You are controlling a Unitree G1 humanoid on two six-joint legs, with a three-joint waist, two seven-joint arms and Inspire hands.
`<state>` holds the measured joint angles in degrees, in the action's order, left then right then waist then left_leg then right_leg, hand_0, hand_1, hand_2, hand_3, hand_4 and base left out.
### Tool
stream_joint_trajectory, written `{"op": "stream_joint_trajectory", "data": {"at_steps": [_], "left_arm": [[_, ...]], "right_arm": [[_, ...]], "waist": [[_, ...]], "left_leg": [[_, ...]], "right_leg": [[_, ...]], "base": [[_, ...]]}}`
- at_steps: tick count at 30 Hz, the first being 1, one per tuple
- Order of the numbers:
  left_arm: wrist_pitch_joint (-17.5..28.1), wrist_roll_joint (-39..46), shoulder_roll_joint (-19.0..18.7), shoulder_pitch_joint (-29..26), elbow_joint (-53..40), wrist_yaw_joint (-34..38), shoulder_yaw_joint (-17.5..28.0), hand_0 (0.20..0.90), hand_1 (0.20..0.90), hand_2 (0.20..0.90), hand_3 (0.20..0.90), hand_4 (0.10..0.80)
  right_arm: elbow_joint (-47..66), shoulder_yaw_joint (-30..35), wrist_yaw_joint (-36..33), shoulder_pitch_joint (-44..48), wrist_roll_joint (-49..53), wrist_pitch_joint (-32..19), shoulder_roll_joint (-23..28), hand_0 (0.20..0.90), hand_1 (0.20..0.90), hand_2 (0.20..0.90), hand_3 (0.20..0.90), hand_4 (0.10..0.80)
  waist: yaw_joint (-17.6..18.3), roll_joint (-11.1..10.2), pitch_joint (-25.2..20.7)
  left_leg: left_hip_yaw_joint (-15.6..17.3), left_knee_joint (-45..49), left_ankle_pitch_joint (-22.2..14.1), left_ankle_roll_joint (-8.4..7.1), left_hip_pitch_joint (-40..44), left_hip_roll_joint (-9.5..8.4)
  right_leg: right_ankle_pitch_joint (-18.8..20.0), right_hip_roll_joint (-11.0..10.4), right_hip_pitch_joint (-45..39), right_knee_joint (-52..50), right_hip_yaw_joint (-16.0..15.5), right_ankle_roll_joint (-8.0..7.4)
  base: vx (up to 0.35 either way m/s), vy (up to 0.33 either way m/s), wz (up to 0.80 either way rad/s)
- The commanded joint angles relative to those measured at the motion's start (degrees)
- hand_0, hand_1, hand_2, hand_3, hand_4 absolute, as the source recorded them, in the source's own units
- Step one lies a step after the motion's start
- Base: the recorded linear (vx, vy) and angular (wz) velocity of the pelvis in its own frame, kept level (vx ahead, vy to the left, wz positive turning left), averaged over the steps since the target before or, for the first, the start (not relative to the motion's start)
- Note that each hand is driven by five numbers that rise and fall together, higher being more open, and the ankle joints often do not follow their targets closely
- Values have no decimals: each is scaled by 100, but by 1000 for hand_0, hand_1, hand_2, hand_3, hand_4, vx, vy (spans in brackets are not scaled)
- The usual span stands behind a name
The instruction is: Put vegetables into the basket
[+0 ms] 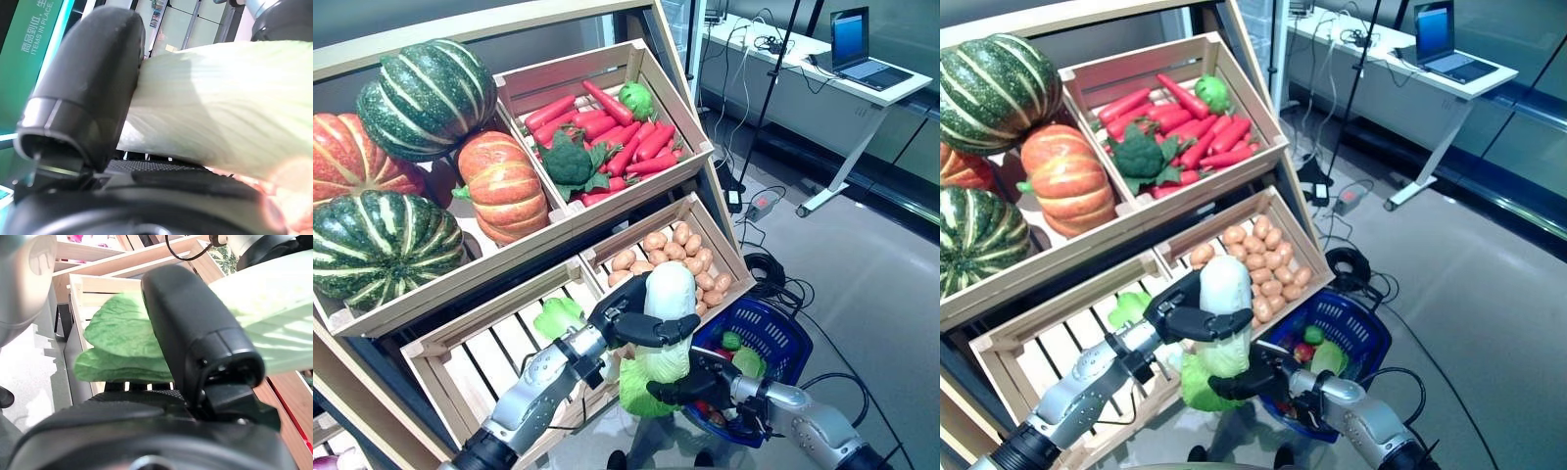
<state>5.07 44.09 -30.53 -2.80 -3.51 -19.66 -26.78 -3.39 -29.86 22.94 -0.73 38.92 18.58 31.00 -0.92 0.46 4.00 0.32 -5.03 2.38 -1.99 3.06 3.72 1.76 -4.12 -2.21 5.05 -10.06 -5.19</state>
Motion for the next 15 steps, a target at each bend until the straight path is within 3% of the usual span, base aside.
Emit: {"op": "stream_joint_trajectory", "data": {"at_steps": [1,3,4,5,15], "left_arm": [[328,716,389,-645,-902,-437,-300,300,300,300,300,400],[326,772,377,-588,-841,-339,-246,340,340,340,340,427],[291,777,398,-549,-842,-336,-193,756,756,756,756,704],[277,749,415,-499,-848,-342,-144,900,900,900,900,800],[252,688,403,-162,-931,-205,207,900,900,900,900,800]], "right_arm": [[545,21,-97,266,675,-340,-298,300,300,300,300,400],[512,87,-255,233,822,-395,-332,300,300,300,300,400],[495,137,-337,201,885,-442,-365,300,300,300,300,400],[478,195,-385,155,897,-485,-415,300,300,300,300,400],[478,787,-925,-185,1144,-836,-520,300,300,300,300,400]], "waist": [[-1,-219,-517],[1,-212,-514],[0,-208,-509],[5,-204,-504],[42,-192,-475]], "left_leg": [[66,3,70,161,-281,-141],[77,3,70,171,-276,-140],[76,3,71,169,-277,-137],[76,3,71,169,-276,-134],[118,3,88,161,-321,-117]], "right_leg": [[439,-455,33,-5,6,-169],[440,-455,29,-5,17,-168],[440,-454,30,-5,21,-166],[441,-457,32,-5,23,-166],[447,-449,80,-5,13,-172]], "base": [[0,0,0],[0,0,0],[0,0,0],[0,0,0],[-6,0,0]]}}
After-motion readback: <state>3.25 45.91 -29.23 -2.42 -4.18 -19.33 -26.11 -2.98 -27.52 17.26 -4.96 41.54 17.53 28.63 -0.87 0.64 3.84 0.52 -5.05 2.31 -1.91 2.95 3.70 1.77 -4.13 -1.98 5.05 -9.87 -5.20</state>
